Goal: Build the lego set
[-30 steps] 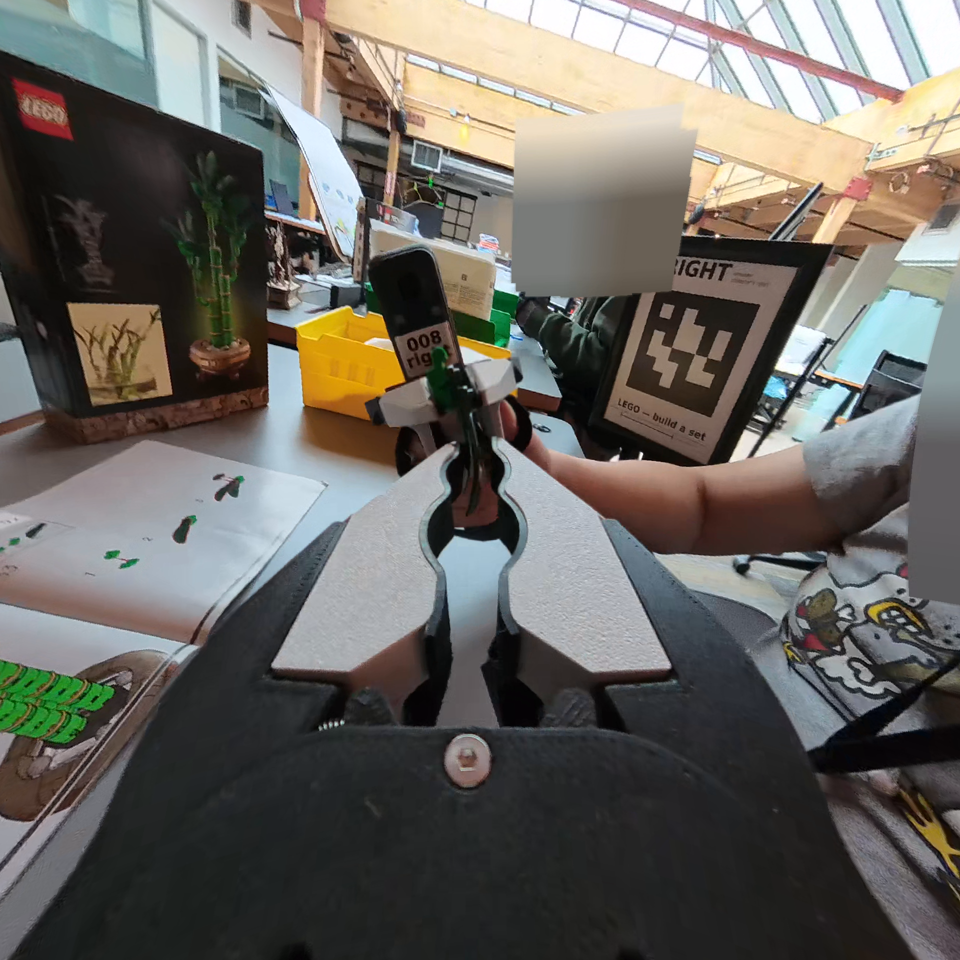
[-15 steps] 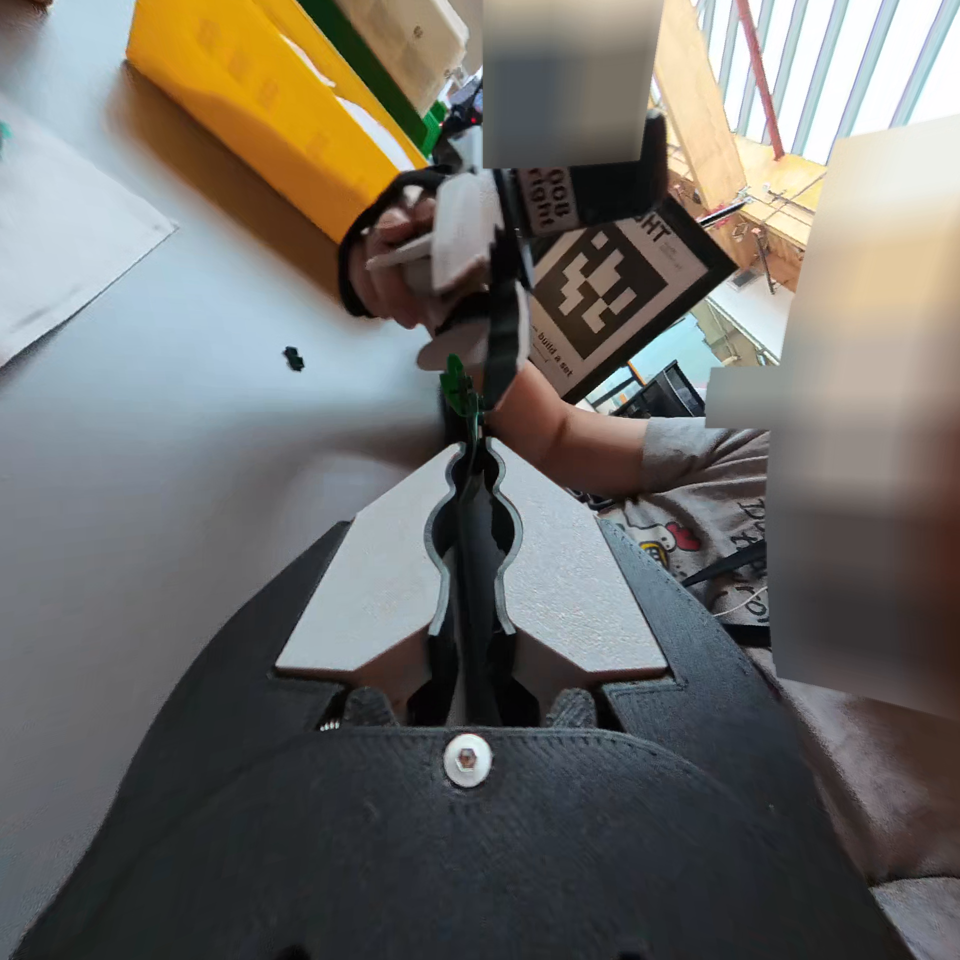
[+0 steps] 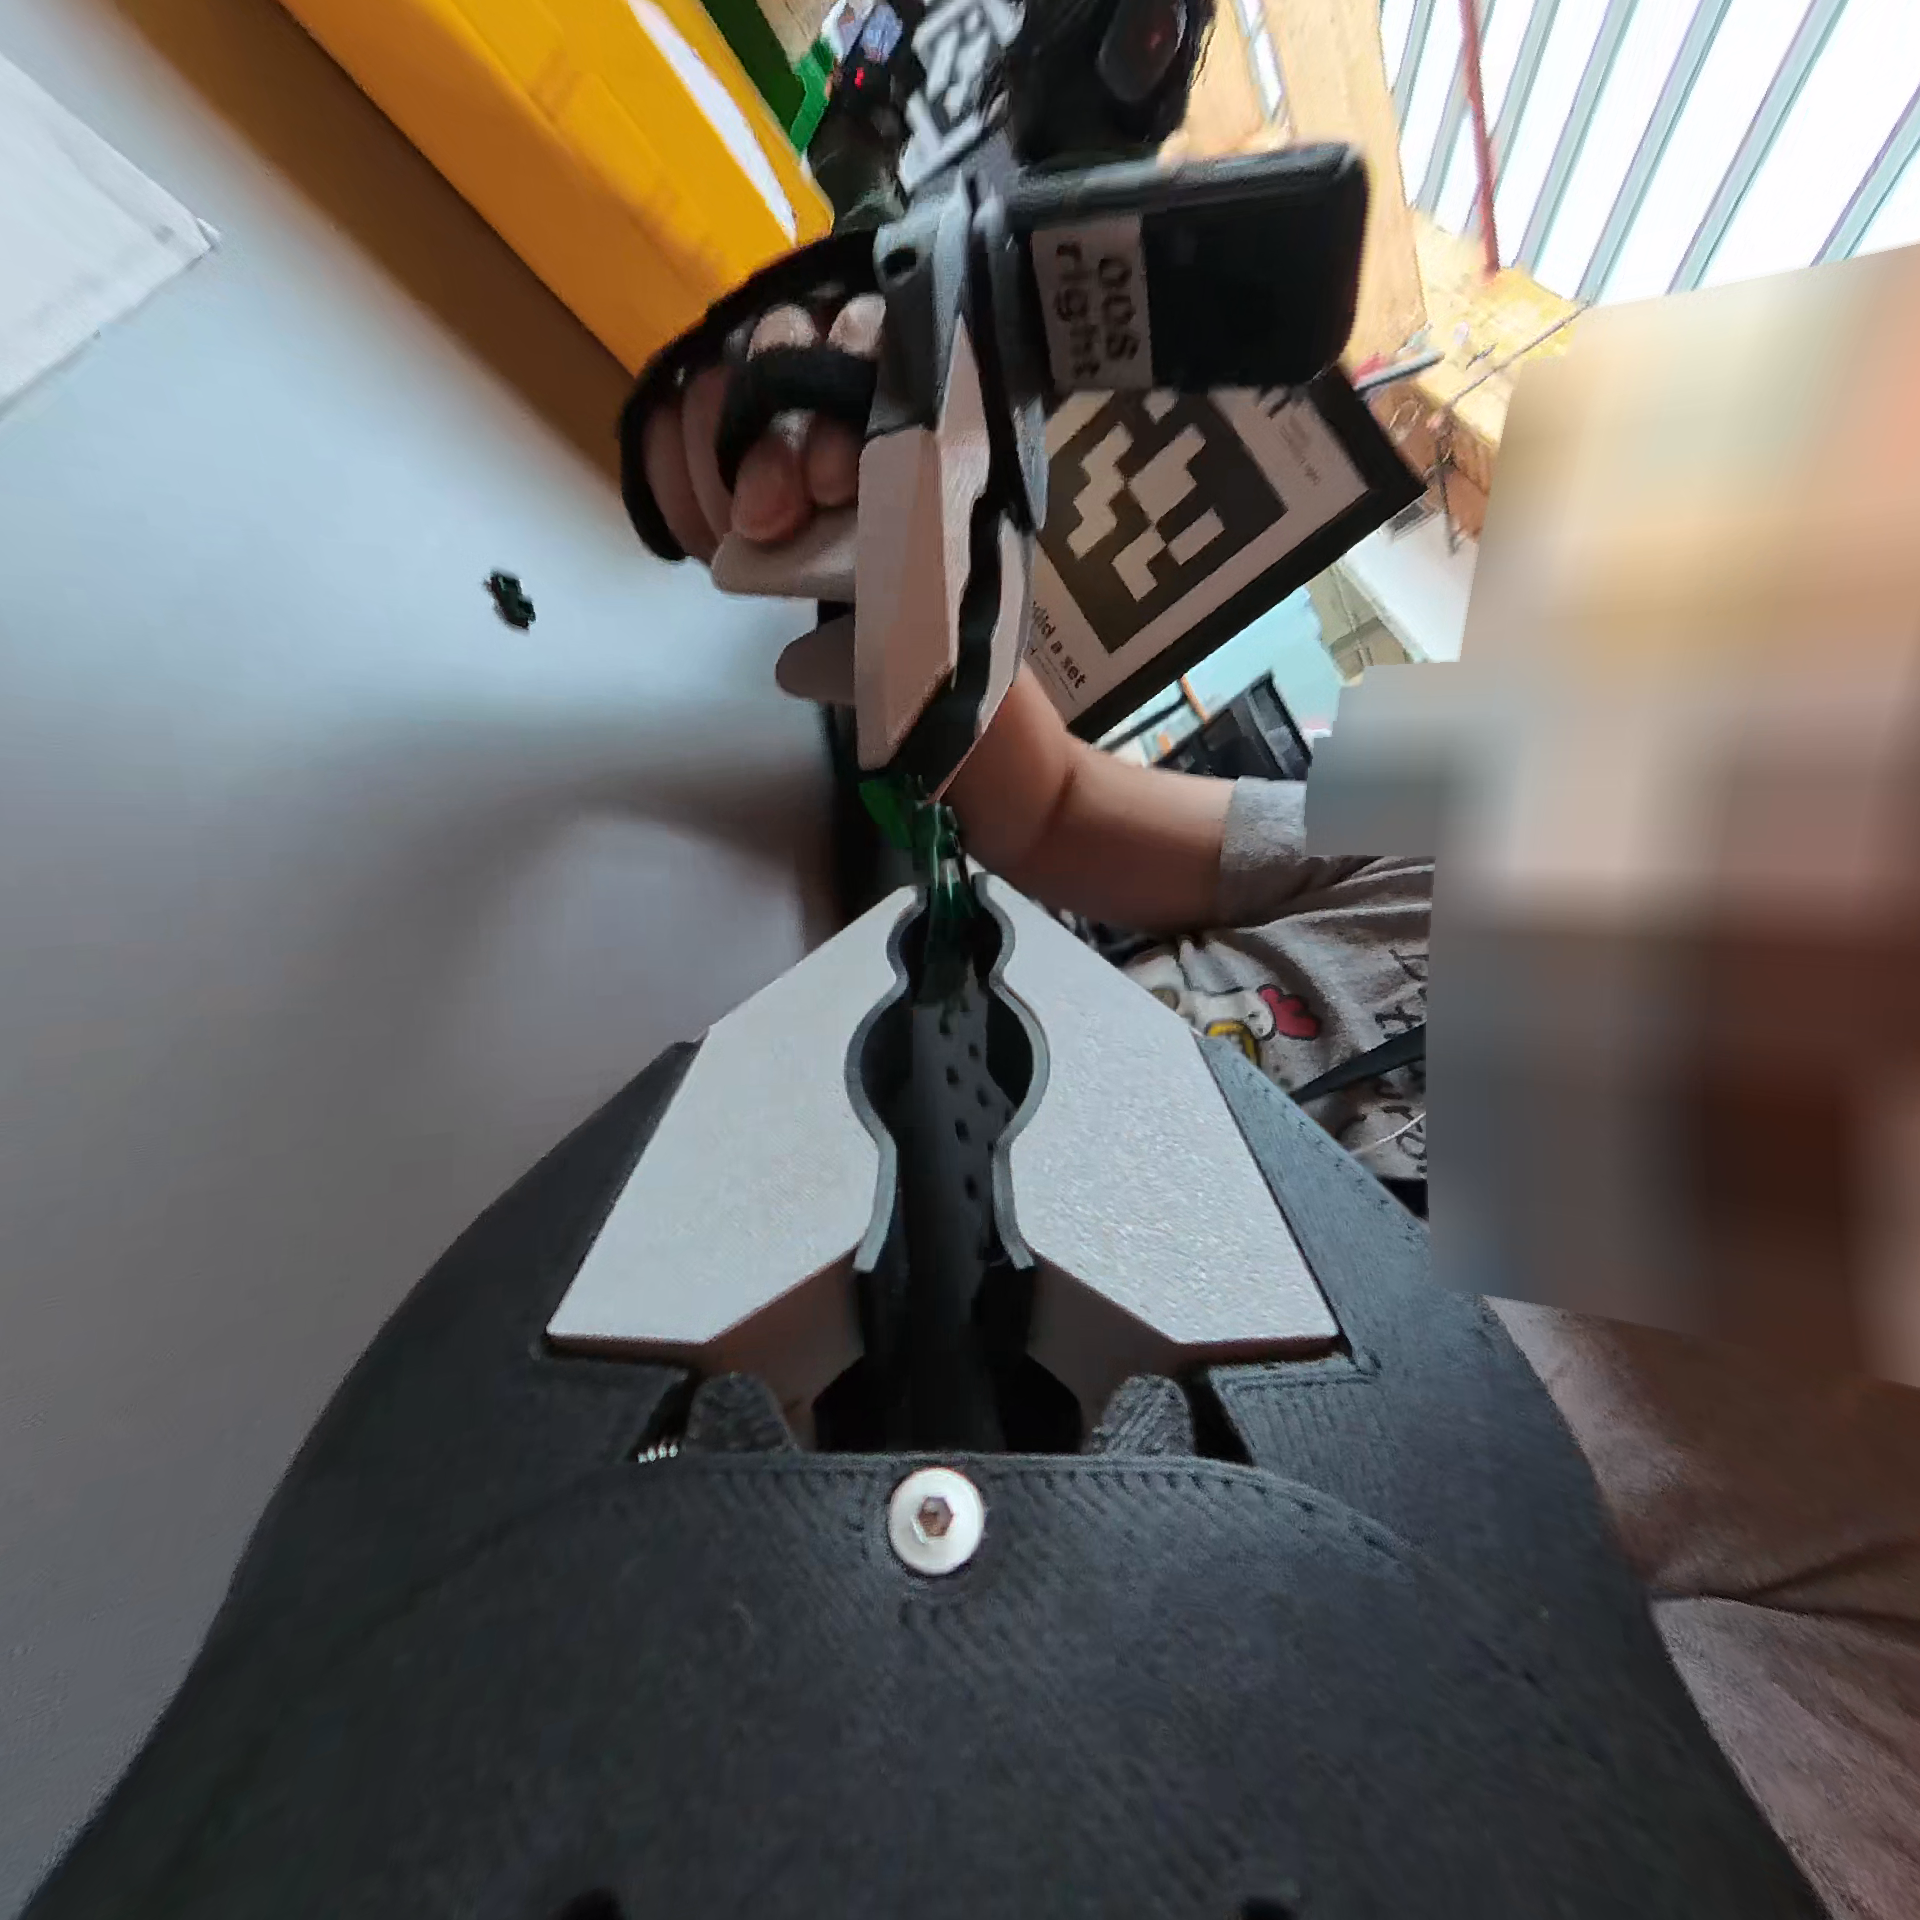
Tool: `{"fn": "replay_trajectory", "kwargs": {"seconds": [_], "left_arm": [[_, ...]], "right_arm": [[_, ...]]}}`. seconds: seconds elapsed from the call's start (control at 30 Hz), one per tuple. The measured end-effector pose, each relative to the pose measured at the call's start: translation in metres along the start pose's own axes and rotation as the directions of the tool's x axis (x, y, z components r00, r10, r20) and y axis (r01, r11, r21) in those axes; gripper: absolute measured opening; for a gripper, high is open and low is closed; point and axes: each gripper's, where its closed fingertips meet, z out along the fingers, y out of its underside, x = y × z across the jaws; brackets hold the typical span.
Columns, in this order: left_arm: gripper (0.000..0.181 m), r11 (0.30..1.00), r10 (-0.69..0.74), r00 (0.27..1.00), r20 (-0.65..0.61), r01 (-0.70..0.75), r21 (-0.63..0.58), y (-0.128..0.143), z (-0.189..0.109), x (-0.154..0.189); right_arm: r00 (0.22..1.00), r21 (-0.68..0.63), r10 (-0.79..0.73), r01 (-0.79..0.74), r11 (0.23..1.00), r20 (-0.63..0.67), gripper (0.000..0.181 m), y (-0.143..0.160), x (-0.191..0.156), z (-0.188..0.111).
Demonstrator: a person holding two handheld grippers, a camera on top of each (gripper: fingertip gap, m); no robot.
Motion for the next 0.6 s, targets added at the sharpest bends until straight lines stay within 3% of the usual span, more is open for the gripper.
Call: {"fn": "replay_trajectory", "kwargs": {"seconds": [0.13, 0.27, 0.4, 0.5, 0.6], "left_arm": [[0.030, 0.978, 0.048, 0.998, -0.050, -0.036, 0.208, -0.035, -0.018, 0.013], [0.045, 0.924, 0.139, 0.990, 0.009, -0.133, 0.360, -0.058, -0.040, 0.016], [0.039, 0.909, 0.192, 0.972, 0.134, -0.227, 0.348, -0.058, -0.038, 0.003], [0.025, 0.900, 0.270, 0.939, 0.214, -0.325, 0.291, -0.053, -0.021, -0.006], [0.019, 0.852, 0.327, 0.914, 0.240, -0.396, 0.344, -0.058, -0.009, -0.001]], "right_arm": [[0.978, 0.089, 0.210, -0.209, 0.974, -0.010, 0.006, -0.009, 0.018, -0.010], [0.871, 0.251, 0.489, -0.483, 0.839, 0.046, 0.006, -0.024, 0.042, -0.023], [0.785, 0.330, 0.610, -0.608, 0.722, 0.112, 0.006, -0.030, 0.054, -0.031], [0.769, 0.340, 0.634, -0.620, 0.707, 0.084, 0.006, -0.027, 0.059, -0.030], [0.759, 0.335, 0.647, -0.630, 0.700, 0.075, 0.006, -0.026, 0.059, -0.025]]}}
